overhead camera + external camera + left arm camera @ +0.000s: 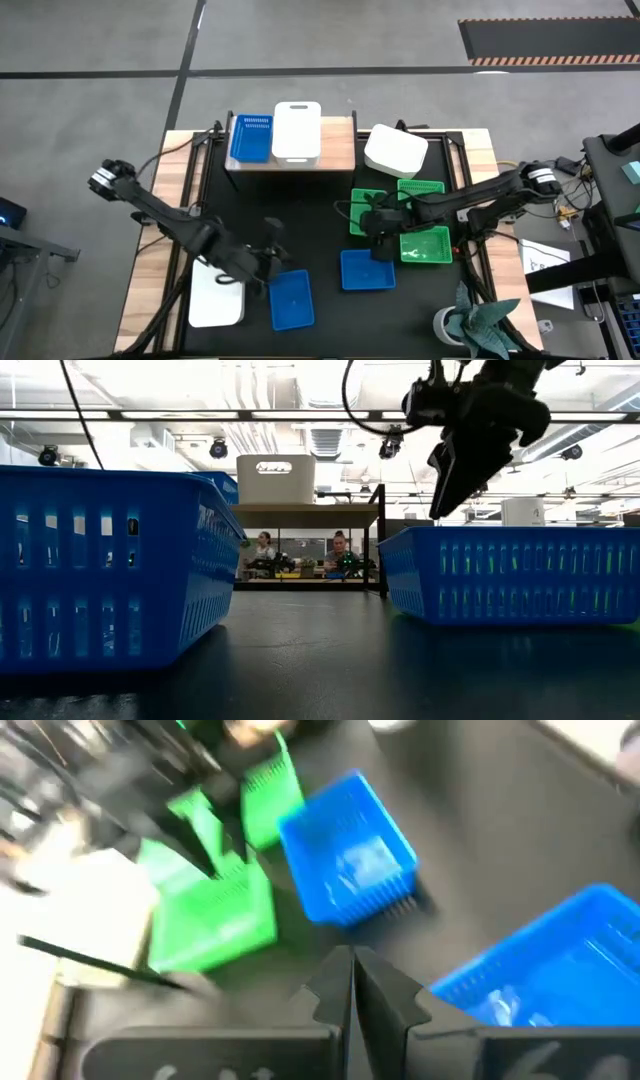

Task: Stack baskets on shelf by color
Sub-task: Put the middle green bin on the shelf

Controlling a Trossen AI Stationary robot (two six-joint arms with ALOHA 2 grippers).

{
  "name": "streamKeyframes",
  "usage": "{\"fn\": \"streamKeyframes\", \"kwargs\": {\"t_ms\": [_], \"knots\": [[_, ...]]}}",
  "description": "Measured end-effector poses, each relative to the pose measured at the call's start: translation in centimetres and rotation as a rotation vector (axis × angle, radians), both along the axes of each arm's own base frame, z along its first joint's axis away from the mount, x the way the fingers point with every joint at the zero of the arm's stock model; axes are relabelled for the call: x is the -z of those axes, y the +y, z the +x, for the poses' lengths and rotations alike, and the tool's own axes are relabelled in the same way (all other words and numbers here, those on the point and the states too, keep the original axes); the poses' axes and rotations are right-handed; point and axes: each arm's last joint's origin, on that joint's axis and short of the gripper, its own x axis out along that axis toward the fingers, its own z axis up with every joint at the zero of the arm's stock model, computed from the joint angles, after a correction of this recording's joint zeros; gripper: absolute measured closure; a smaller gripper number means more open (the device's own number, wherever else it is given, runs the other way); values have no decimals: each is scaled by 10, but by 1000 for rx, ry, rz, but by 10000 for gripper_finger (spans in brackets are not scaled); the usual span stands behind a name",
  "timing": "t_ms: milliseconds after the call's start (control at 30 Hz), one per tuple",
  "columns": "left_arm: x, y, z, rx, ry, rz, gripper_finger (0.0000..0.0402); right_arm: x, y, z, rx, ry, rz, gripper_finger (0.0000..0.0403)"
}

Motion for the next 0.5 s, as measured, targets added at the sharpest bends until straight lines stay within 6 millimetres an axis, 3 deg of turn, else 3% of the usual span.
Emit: {"fn": "streamKeyframes", "kwargs": {"t_ms": [300,500], "knots": [[-12,22,-34,41,-394,33,401,8,1,9,-34,56,-25,239],[-15,33,-51,43,-513,87,401,16,1,7,-13,52,-16,240]]}}
